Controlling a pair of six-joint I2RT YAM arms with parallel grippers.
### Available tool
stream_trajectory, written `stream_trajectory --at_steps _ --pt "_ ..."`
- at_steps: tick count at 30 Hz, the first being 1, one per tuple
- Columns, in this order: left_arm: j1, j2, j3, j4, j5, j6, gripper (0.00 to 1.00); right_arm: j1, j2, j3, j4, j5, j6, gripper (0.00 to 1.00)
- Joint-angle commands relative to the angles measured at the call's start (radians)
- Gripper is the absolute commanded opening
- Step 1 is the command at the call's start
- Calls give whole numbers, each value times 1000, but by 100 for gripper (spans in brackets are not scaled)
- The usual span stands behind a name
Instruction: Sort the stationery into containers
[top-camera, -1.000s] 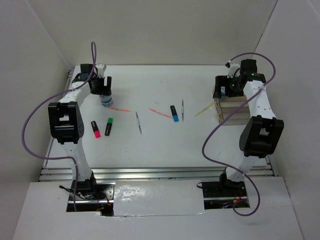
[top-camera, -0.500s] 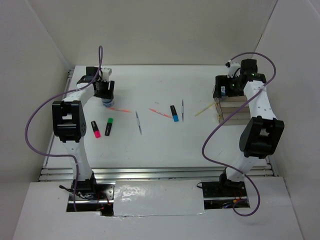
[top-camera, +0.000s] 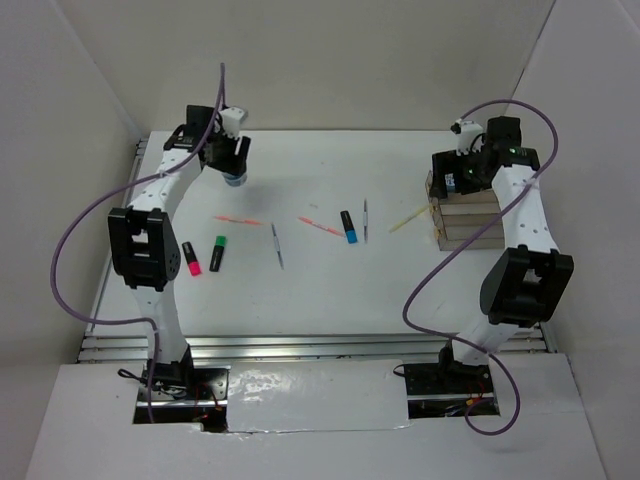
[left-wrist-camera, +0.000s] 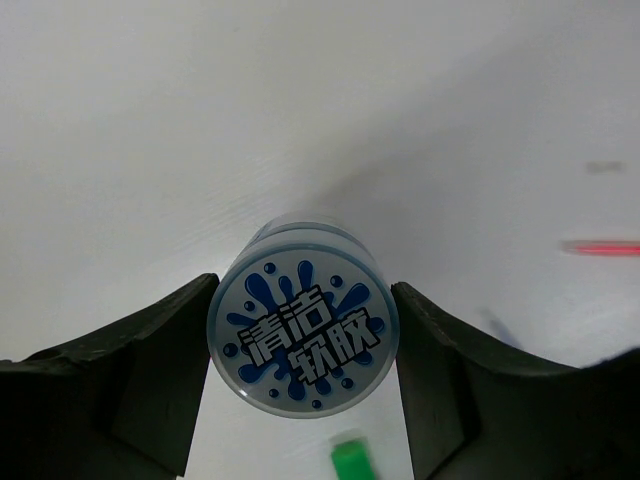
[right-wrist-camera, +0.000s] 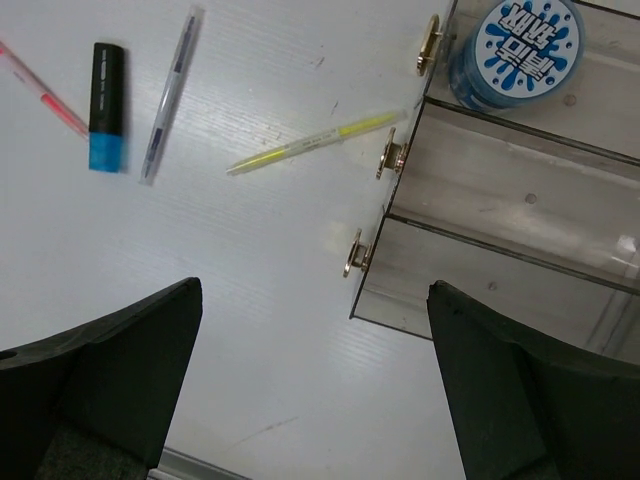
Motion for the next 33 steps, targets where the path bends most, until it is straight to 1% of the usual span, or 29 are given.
stream_trajectory --at_steps 1,2,3,5,6,8,9,10,11,14,17,22,25,28,29,30,31,33 --pt "-156 -175 -48 -35 132 83 36 -13 -87 14 -76 -38 -95 100" --pt "-185 -221 -77 -33 170 85 36 -19 -95 13 -84 -54 -122 100" --pt "-245 -239 -105 -32 186 79 36 -20 -101 8 -110 -61 -136 100" --pt "-309 -278 -185 -27 207 62 36 -25 -126 -12 -119 -71 -156 100" --pt "-375 -287 -233 -12 207 54 36 -28 -135 -22 -123 -69 -171 100" --pt "-438 -292 -268 -4 217 31 36 -37 -168 -62 -115 -57 -181 100" --pt "-493 -292 -297 8 214 13 37 -43 -194 -97 -109 -48 -185 100" --pt "-516 -289 -309 18 212 10 37 -46 -210 -117 -100 -37 -185 100" --pt "-567 -281 -333 21 201 5 37 -60 -230 -140 -78 -25 -187 100" --pt "-650 -259 -376 62 175 -21 38 -80 -293 -220 -61 -22 -219 100" --pt "-720 -220 -387 91 134 -44 39 -88 -331 -274 -76 -43 -253 100" --pt "-770 -137 -358 79 115 -93 39 -91 -359 -309 -74 -58 -254 100" --pt "-788 -132 -378 100 94 -115 41 -91 -371 -314 -66 -63 -253 100" --pt "-813 -144 -435 111 63 -125 53 -86 -385 -317 -57 -71 -241 100" --pt "-816 -146 -443 119 56 -135 62 -85 -388 -318 -57 -75 -234 100" --pt "-820 -152 -452 125 49 -139 67 -79 -388 -320 -57 -78 -228 100" --pt "-826 -157 -467 128 45 -147 78 -74 -392 -326 -54 -74 -207 100" --pt "-828 -173 -476 142 43 -156 91 -63 -393 -329 -57 -69 -193 100"
